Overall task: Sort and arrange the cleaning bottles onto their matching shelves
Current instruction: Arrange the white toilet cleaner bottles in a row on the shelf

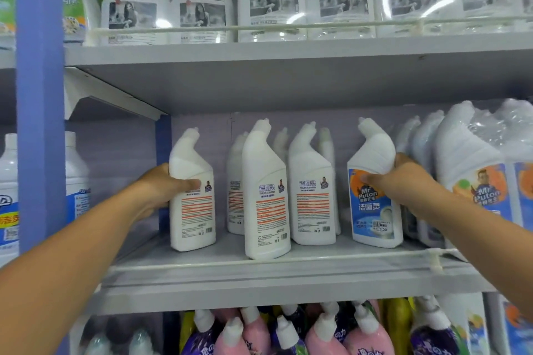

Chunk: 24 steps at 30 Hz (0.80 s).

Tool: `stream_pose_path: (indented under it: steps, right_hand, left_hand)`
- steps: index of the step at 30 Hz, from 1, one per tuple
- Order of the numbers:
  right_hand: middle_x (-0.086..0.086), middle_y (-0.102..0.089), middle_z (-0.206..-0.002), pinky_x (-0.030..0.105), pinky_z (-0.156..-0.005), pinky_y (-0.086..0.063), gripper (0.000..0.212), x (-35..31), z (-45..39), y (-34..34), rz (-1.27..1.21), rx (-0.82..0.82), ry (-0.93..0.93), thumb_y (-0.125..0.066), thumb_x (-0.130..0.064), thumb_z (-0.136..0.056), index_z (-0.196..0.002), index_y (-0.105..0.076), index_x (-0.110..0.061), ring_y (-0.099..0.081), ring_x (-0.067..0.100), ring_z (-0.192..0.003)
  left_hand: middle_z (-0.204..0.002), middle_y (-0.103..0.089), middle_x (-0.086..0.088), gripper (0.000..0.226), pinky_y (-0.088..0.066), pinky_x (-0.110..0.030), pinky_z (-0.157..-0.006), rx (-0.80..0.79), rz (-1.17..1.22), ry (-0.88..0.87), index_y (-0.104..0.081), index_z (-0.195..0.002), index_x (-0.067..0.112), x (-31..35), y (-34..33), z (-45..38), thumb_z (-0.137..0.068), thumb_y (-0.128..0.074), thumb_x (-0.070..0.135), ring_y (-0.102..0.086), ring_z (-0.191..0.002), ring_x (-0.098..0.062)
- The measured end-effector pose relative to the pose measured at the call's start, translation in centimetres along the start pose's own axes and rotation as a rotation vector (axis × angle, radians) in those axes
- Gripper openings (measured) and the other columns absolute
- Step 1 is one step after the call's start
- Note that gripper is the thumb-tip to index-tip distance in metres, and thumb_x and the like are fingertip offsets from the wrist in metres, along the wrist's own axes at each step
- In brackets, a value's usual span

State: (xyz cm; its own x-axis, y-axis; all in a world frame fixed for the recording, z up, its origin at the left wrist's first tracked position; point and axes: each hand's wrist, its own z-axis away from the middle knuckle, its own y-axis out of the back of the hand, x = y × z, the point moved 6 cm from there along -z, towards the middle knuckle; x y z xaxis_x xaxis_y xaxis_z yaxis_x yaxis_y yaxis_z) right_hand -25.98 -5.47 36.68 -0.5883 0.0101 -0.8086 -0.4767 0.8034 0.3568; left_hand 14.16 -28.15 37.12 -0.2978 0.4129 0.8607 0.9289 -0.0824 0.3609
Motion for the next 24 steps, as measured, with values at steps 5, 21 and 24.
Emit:
stream_pose_path:
  steps: [5, 21, 24]
  right_hand:
    - [0.015, -0.062, -0.121, 0.028, -0.058, -0.044, 0.058, -2.1, 2.2, 1.1, 0.079, 0.114, 0.081, -0.077, -0.027, -0.089, -0.134, -0.045, -0.008, -0.061, 0.028, -0.092]
    - [0.002, -0.055, -0.140, 0.033, -0.092, -0.047, 0.072, -9.3, 1.2, -7.6, 0.421, -0.168, 0.389, -0.073, -0.044, -0.090, -0.150, -0.040, -0.021, -0.058, 0.024, -0.121]
    - [-0.004, -0.064, -0.122, 0.034, -0.086, -0.053, 0.066, -9.1, 0.4, -7.8, 0.379, -0.229, 0.348, -0.075, -0.051, -0.086, -0.140, -0.048, -0.026, -0.064, 0.016, -0.100]
  left_hand:
    - [-0.108, -0.076, -0.009, 0.041, -0.061, -0.041, -0.075, 0.043, -0.038, 0.004, -0.064, -0.118, 0.016, -0.5, -0.2, -0.7, -0.083, -0.084, 0.021, -0.074, -0.091, -0.028]
    - [-0.113, -0.070, 0.000, 0.058, -0.059, -0.035, -0.080, -0.011, -0.046, -0.164, -0.050, -0.127, 0.023, 8.0, -9.5, 5.4, -0.080, -0.084, 0.032, -0.070, -0.095, -0.019]
    - [-0.104, -0.070, 0.002, 0.051, -0.058, -0.035, -0.079, 0.024, -0.048, -0.143, -0.051, -0.120, 0.022, 7.0, -6.4, 5.2, -0.082, -0.084, 0.026, -0.069, -0.090, -0.017]
